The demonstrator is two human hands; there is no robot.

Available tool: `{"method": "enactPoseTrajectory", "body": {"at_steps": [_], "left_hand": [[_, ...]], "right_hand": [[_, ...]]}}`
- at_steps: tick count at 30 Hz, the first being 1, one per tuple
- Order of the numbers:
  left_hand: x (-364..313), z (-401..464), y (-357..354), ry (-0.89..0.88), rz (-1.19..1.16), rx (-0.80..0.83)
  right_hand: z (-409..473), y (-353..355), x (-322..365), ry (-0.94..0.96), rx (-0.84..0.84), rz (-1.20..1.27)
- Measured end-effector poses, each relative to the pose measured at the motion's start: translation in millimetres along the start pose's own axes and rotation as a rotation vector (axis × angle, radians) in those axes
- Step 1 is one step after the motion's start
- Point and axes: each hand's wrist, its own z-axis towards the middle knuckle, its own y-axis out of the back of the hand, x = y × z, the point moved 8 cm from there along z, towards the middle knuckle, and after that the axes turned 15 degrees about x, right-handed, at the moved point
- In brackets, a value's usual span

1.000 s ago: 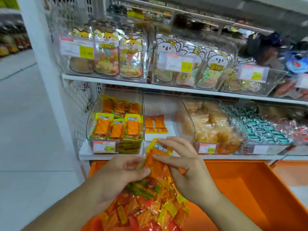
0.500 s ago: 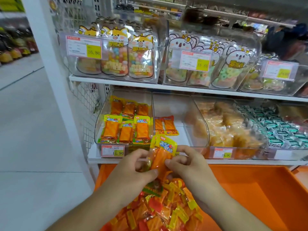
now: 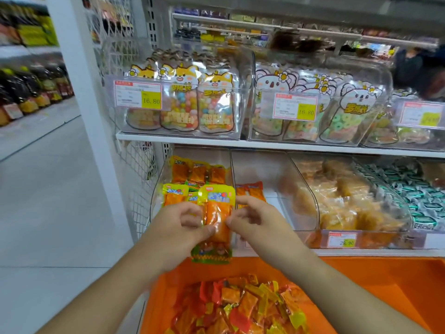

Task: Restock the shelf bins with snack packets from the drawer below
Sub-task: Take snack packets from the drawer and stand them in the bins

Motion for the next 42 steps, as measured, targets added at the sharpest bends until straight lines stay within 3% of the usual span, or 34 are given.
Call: {"method": "enactPoseTrajectory", "body": {"at_steps": [3, 6, 13, 20, 27, 31, 35, 38, 42], "left_hand": [[3, 19, 33, 0.015, 0.014, -0.172], [4, 40, 51, 0.029, 0.119, -0.260], [25, 70, 44, 0.121, 0.353, -0.253], [24, 73, 35, 0.032, 0.503, -0.212], [25, 69, 23, 0.000, 0.902, -0.196], [24, 65, 24, -0.081, 0.859, -0.209], [24, 65, 21, -0.205, 0.816, -0.111], [29, 67, 19, -0.222, 0.783, -0.060], [30, 73, 23, -0.207, 0.771, -0.119]], "right_hand": [[17, 13, 4, 0.039, -0.047, -0.384], [24, 15, 1, 0.054, -0.035, -0.549], [28, 4, -17, 0.094, 0.037, -0.579], [29, 2, -23, 0.118, 0.035, -0.583], [26, -5, -26, 0.082, 0.020, -0.648], [20, -12, -17, 0.140, -0.003, -0.852], [13, -28, -15, 0.190, 0.057, -1.071], [12, -38, -22, 0.180, 0.121, -1.189], [14, -41, -23, 0.122, 0.139, -1.233]]}}
